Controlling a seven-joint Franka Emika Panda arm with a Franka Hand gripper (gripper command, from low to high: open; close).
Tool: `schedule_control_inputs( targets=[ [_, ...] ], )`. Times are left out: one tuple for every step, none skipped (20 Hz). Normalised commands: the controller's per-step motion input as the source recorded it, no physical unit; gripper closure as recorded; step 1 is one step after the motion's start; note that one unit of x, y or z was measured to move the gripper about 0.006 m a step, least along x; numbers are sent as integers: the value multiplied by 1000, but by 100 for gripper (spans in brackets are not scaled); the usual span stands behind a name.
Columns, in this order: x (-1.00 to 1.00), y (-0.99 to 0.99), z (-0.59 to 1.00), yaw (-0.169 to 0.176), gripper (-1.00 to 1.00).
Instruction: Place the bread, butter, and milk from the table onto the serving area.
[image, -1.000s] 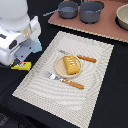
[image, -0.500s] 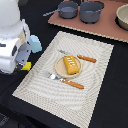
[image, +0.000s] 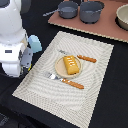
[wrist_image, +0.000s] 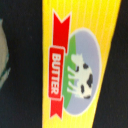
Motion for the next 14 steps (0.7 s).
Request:
schedule_control_inputs(
  targets=[
    [-189,-49,-189,76,-100],
    [-194,-51,-140,74,100],
    [-234,-86,-103,72,100],
    [-237,-106,-83,65,100],
    [-211,-97,-54,60,100],
    [-183,-91,-40,55,100],
    [-186,-91,-46,50,100],
    [-174,-109,-49,45,100],
    [-163,-109,-57,44,100],
    [-123,-94,-54,43,100],
    [-123,-97,-69,43,100],
    [-137,-106,-77,43,100],
    [-126,-89,-69,41,100],
    [-117,-83,-80,42,100]
  ],
)
